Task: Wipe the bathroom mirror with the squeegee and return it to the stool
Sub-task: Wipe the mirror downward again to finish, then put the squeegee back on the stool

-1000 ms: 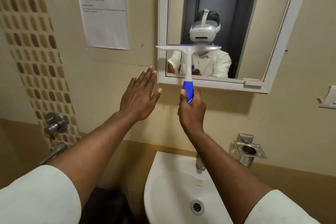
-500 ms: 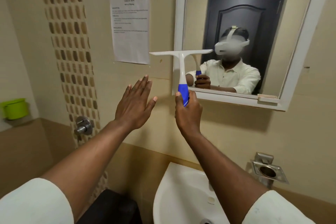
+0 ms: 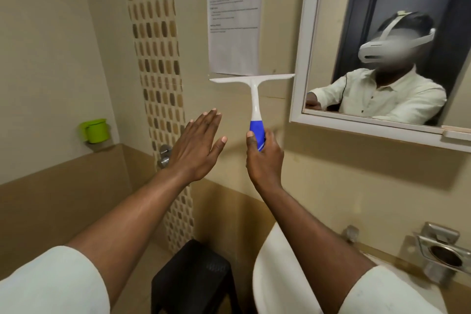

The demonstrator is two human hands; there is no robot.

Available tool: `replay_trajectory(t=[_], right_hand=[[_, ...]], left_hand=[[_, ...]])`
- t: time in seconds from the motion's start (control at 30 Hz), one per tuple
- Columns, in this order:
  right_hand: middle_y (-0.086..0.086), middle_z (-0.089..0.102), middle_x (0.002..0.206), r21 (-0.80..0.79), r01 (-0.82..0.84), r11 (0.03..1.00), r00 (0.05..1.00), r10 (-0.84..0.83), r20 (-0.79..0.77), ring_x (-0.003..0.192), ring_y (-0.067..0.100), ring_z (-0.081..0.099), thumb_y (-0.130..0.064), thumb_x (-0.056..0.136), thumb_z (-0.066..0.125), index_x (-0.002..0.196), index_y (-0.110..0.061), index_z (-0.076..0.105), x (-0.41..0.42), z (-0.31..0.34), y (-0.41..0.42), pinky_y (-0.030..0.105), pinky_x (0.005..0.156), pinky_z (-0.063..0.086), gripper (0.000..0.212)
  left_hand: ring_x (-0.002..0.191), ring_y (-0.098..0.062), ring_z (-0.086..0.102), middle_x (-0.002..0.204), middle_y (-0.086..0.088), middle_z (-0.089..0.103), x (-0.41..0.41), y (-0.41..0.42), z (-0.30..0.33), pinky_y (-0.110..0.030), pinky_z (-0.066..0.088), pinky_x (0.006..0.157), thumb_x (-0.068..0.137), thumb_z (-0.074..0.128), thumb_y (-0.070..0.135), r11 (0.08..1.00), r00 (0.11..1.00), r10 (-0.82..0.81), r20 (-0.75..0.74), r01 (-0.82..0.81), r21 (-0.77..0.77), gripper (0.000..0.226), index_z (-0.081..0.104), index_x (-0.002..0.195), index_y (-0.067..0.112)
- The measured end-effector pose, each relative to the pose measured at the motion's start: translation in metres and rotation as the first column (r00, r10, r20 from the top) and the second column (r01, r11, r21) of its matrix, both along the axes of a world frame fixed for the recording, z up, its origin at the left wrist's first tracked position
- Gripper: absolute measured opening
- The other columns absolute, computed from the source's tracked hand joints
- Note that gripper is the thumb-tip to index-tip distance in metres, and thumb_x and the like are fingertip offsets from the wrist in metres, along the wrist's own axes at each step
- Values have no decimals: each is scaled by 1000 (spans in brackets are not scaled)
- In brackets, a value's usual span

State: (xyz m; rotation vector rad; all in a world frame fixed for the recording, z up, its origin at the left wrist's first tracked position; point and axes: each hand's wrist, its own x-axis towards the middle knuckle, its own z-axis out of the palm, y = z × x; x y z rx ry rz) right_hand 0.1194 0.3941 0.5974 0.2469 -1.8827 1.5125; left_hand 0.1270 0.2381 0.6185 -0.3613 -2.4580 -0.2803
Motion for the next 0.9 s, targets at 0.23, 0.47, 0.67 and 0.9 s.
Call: replay_trajectory(t=[0.23, 0.47, 0.67, 0.9], right_hand=[[-1, 53, 67, 10, -17, 1000, 993, 16, 119, 57, 22, 51, -37, 92, 52, 88, -19, 50, -22, -34, -38, 37, 58, 49, 19], [7, 60, 80, 52, 1, 999, 956, -16, 293, 68, 25, 57, -39, 93, 49, 100, -13, 54, -49, -87, -69, 38, 67, 51, 27], [7, 60, 78, 81, 47, 996, 901, -77, 427, 71, 29, 59, -39, 92, 49, 93, -14, 52, -70, -140, -94, 37, 66, 49, 25], [11, 60, 80, 98, 84, 992, 829, -124, 545, 75, 34, 61, -37, 91, 52, 95, -9, 53, -86, -198, -118, 45, 73, 54, 28]], left_hand=[[146, -15, 5, 159, 1, 9, -20, -44, -29, -34, 4, 116, 96, 21, 49, 1000, 997, 21, 77, -21, 2, 61, 9, 149, 23], [144, -22, 17, 157, -6, 18, -45, -95, -73, -40, 16, 116, 96, 29, 46, 999, 981, 27, 191, -20, -37, 59, 22, 147, 15], [142, -25, 21, 155, -9, 22, -67, -133, -112, -42, 22, 114, 96, 32, 44, 999, 964, 11, 264, -1, -40, 58, 29, 144, 13], [142, -23, 20, 155, -7, 23, -89, -157, -164, -44, 22, 115, 96, 34, 41, 1000, 927, -3, 374, 2, 3, 55, 29, 144, 13]])
